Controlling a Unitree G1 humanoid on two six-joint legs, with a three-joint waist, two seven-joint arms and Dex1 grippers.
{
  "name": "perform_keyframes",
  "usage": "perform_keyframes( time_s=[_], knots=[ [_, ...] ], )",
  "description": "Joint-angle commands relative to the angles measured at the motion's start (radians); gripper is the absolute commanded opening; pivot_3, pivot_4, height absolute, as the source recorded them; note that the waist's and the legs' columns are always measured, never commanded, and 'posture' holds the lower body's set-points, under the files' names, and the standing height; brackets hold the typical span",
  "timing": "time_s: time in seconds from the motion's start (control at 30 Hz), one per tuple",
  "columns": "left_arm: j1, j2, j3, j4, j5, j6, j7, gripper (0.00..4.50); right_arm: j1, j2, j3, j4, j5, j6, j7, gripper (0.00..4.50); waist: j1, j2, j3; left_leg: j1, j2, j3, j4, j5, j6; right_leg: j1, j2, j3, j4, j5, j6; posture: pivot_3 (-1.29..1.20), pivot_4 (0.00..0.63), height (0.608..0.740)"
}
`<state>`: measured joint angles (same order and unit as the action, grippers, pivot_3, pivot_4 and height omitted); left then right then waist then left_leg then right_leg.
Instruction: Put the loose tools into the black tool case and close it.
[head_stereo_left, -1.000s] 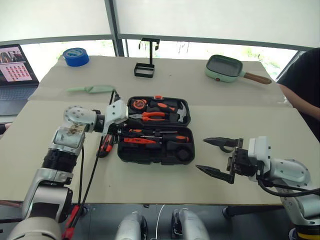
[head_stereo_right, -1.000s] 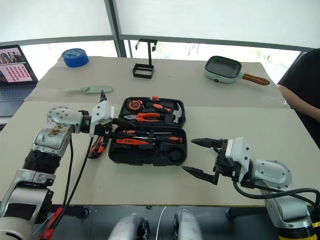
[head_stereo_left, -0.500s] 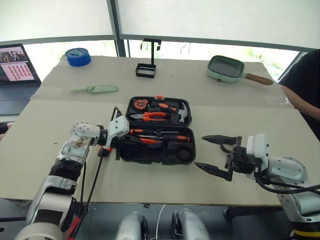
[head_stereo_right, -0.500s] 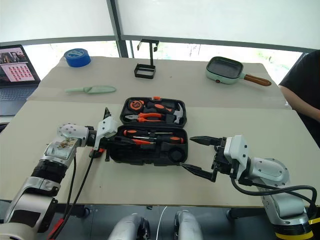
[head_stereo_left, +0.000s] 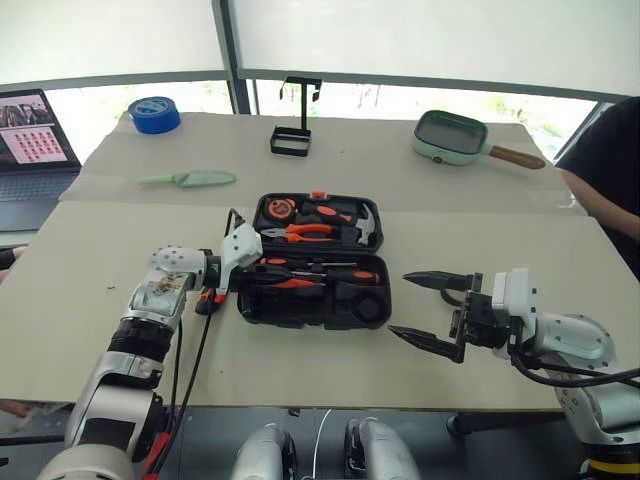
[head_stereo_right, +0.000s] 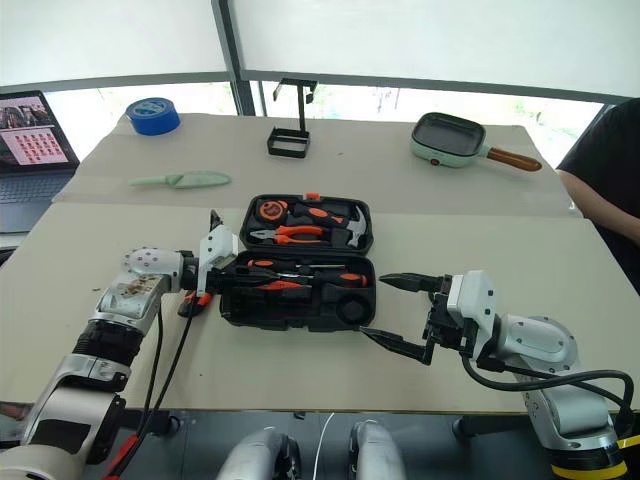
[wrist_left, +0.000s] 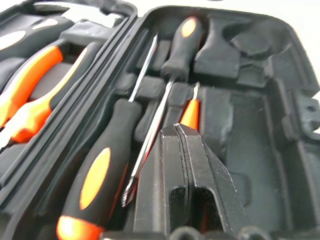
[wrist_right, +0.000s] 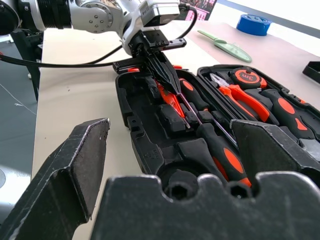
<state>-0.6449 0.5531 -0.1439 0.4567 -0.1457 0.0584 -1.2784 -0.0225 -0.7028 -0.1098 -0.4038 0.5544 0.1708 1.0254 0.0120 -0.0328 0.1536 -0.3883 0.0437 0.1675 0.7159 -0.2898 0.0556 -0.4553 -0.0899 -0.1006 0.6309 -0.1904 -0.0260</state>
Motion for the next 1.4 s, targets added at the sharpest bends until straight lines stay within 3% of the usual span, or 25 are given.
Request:
perform_keyframes(
  time_s=[0.03,0.33,0.47,0.57,0.67,0.8,0.9,1.13,1.23,1.4],
  knots=[
    [0.005,0.0,-0.019,0.004,0.013,-0.012,-0.009,0.04,-0.015,-0.008,-0.012,-0.029,0.012,0.005,0.0,4.5,0.0,0.0,0.0,0.0,0.0,0.0,0.0,0.0,0.0,0.0,0.0,0.0,0.0,0.0,0.0,0.0,0.15,0.74],
    [-0.007,-0.022,-0.046,0.11,0.07,-0.086,0.053,0.04,-0.016,-0.008,-0.01,-0.035,0.009,0.016,-0.004,4.5,0.0,0.0,0.0,0.001,0.0,0.0,0.0,-0.001,0.001,0.001,-0.001,0.0,0.0,0.0,0.001,0.0,0.15,0.74],
    [0.048,-0.016,0.083,0.007,-0.083,-0.089,0.044,0.04,-0.011,-0.012,-0.029,-0.028,0.011,0.002,0.004,4.5,-0.004,0.0,0.0,0.002,0.0,0.0,0.0,-0.001,0.002,0.001,-0.001,0.001,0.0,0.0,0.001,0.0,0.15,0.74],
    [0.11,0.002,0.205,-0.126,-0.22,-0.093,0.035,0.73,-0.029,0.03,-0.053,0.002,0.011,-0.051,-0.018,4.5,-0.012,-0.001,0.0,0.0,0.001,0.0,-0.001,0.0,0.0,-0.001,-0.001,0.002,0.0,0.001,-0.001,0.0,0.15,0.74],
    [0.208,0.04,0.292,-0.246,-0.269,-0.051,0.092,1.77,-0.025,0.049,-0.061,0.032,-0.009,-0.077,-0.027,4.5,-0.011,-0.001,0.0,0.0,0.002,0.0,-0.001,0.001,-0.002,-0.001,0.0,0.003,0.0,0.001,-0.002,0.0,0.15,0.74],
    [0.513,0.116,0.505,-0.387,-0.307,0.011,0.194,3.15,0.009,0.07,-0.066,0.111,-0.033,-0.217,0.06,4.5,-0.025,0.0,0.0,0.003,0.002,0.0,-0.003,0.001,-0.002,0.0,-0.001,0.004,-0.001,-0.001,0.001,0.0,0.15,0.74],
    [0.699,0.137,0.691,-0.319,-0.271,-0.072,0.303,4.38,0.021,0.053,-0.085,0.151,0.038,-0.155,0.098,4.5,-0.029,0.0,0.0,0.004,0.002,0.001,-0.005,0.001,-0.003,-0.001,-0.002,0.005,-0.001,-0.001,0.001,0.0,0.15,0.74],
    [0.883,0.172,0.874,-0.24,-0.311,-0.024,0.379,4.46,0.023,0.078,-0.081,0.266,-0.012,-0.311,0.181,4.5,0.004,0.0,0.001,0.008,0.004,-0.001,-0.005,-0.009,-0.003,-0.001,-0.01,0.003,-0.003,-0.005,-0.006,0.0,0.15,0.74],
    [0.941,0.172,0.855,-0.38,-0.403,0.138,0.358,4.46,0.006,0.096,-0.06,0.289,-0.027,-0.35,0.193,4.5,0.011,0.0,0.001,0.007,0.003,-0.001,-0.005,-0.01,-0.002,-0.001,-0.012,0.002,-0.003,-0.005,-0.005,0.0,0.15,0.74],
    [0.88,0.18,0.751,-0.629,-0.475,0.403,0.499,4.46,-0.051,0.132,-0.021,0.246,-0.02,-0.332,0.169,4.5,0.012,0.001,0.001,0.004,0.002,-0.001,-0.005,-0.005,-0.011,0.0,-0.013,0.002,-0.001,-0.002,-0.003,0.0,0.15,0.74]
  ],
)
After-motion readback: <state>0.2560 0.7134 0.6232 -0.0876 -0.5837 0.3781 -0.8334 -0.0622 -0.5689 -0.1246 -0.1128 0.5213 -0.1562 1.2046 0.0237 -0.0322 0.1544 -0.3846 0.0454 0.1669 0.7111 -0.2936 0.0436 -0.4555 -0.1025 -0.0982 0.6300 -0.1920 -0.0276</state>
